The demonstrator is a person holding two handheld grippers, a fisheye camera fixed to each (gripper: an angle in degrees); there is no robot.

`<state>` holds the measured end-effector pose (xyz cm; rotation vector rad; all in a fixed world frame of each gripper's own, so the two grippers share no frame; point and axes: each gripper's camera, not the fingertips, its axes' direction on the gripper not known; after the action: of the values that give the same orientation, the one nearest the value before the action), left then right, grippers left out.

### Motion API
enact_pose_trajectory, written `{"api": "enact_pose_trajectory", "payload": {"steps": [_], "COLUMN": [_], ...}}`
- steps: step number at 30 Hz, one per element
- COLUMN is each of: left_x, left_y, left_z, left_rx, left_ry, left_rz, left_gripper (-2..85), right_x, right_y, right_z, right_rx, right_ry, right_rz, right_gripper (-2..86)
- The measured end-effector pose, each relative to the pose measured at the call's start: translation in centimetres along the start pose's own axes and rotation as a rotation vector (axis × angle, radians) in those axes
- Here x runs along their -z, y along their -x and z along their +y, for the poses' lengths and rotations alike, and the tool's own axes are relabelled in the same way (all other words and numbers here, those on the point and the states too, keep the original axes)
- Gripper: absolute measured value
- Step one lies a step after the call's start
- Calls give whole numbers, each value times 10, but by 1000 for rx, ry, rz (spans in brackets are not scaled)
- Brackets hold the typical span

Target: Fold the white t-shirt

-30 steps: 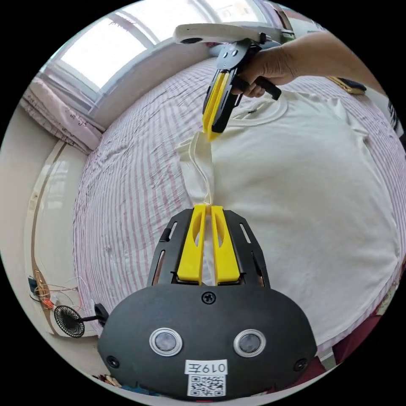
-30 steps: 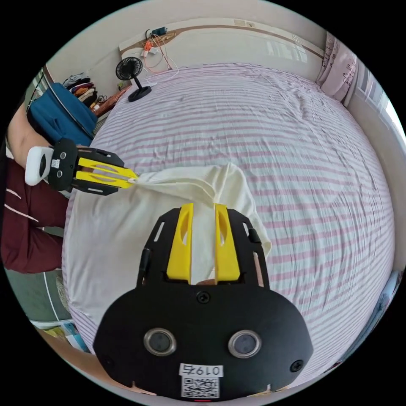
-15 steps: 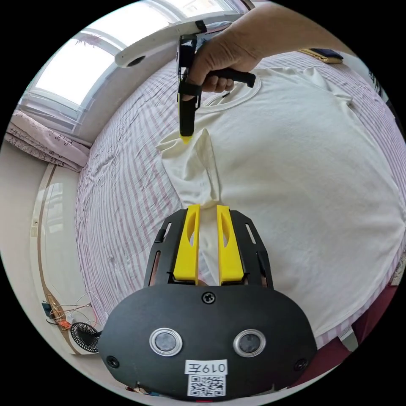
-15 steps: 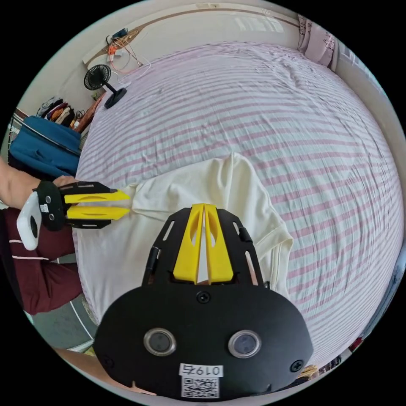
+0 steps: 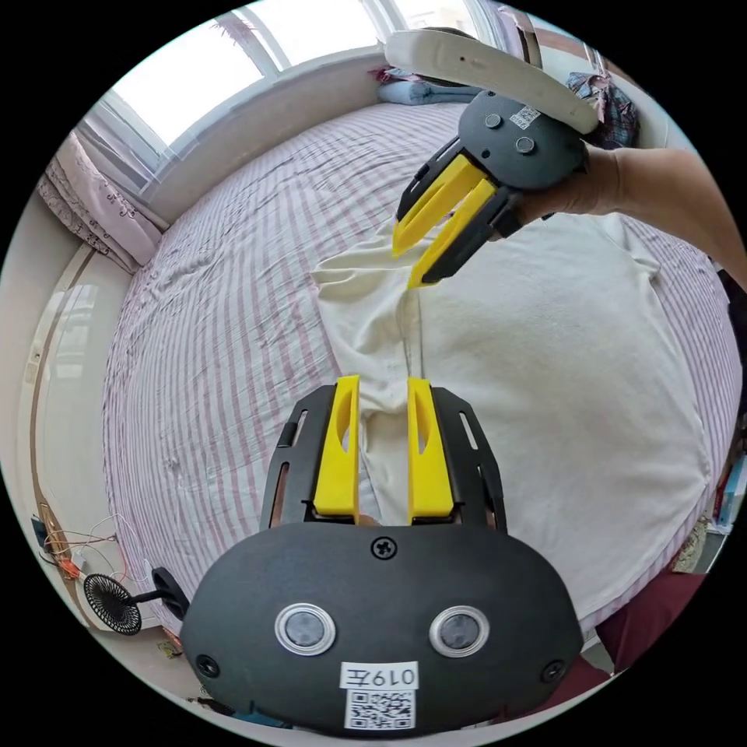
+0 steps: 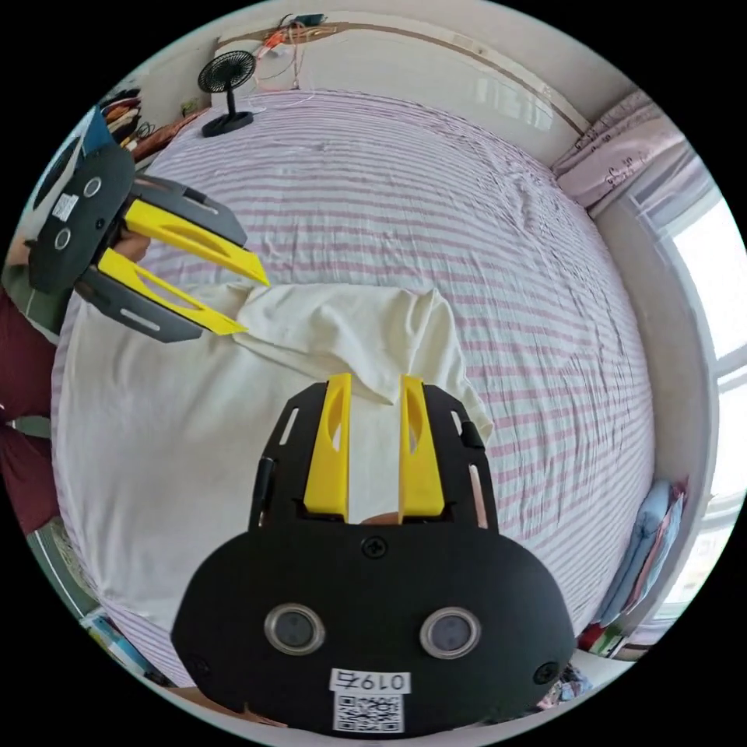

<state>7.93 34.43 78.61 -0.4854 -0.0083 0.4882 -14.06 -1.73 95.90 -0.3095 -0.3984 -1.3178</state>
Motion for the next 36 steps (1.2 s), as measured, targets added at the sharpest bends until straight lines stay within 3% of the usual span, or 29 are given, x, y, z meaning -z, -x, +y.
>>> {"api": "enact_pose_trajectory", "payload": {"steps": [4,13,18,30,36], "left_x": [-6,-20,-11,-32,-47], "left_y": [-8,0,14,33,54], "left_z": [-5,-8,1,15,19], "left_rx": [9,56,95,87,100], "left_ry": [30,95,61,111,142], "left_rz": [-26,-25,3,62,99], "left_gripper": [64,20,12,9,9], "right_x": [-6,-1,18,-10,-12], "right_y": [28,35,39,34,5], "right_z": [-11,-21,-18,-20,-16], "right_rx": [101,92,61,80,35], "right_ry": [28,20,-38,78,96], "right_rz": [51,53,91,17,-97], "right_gripper": [74,-8,-10,-5,61]}}
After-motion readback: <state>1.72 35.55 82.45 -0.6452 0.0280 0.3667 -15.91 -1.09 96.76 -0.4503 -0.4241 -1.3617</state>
